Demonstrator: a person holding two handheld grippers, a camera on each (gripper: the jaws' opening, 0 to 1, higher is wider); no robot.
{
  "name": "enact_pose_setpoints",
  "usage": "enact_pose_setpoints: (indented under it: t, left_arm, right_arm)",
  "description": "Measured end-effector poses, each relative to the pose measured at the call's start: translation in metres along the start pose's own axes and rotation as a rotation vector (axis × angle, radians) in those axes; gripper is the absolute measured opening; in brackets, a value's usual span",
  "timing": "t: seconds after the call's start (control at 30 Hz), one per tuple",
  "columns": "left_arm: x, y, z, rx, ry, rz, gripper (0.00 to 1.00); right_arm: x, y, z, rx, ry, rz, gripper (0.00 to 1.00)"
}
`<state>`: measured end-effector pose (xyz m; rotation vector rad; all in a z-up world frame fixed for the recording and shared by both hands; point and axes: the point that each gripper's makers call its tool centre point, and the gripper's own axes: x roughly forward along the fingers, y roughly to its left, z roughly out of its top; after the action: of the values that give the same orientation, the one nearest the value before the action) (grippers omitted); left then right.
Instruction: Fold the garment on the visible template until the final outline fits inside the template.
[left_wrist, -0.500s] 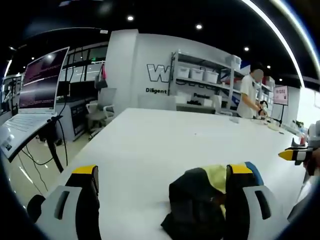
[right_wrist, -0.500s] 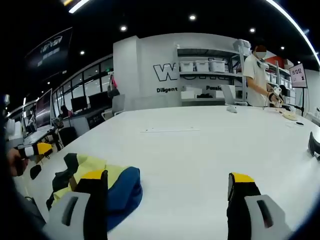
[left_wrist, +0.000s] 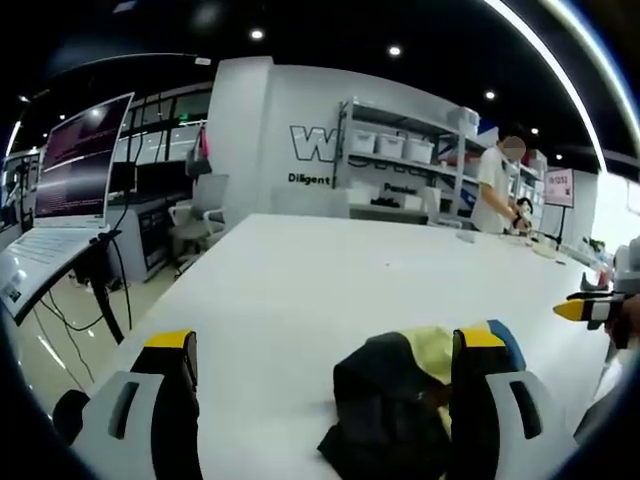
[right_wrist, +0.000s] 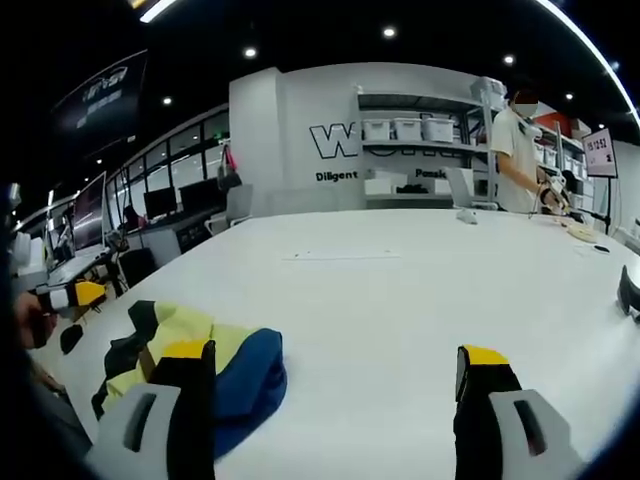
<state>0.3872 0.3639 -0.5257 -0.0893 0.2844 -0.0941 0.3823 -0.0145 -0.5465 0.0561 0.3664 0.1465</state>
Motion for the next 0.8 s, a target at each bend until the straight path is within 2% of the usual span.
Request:
enact_pose_setpoints:
  t: [0.6, 0.73, 0.8]
  left_arm:
    - [0.004, 0.000, -0.002, 0.011, 0.009, 0.002, 0.99]
    - [0.004, -0.002, 0.002, 0.021, -0.001, -0.003, 0.99]
    - [0.002, -0.002, 0.004, 0.029, -0.006, -0.004, 0.99]
  right_arm:
    - [0.001, 0.004, -0.001, -0.025, 0.002, 0.009, 0.99]
    - [0.002, 0.007, -0.004, -0.020, 0.011, 0.019, 0.99]
    - [0.003, 0.012, -0.005, -0.045, 0.019, 0.030, 0.99]
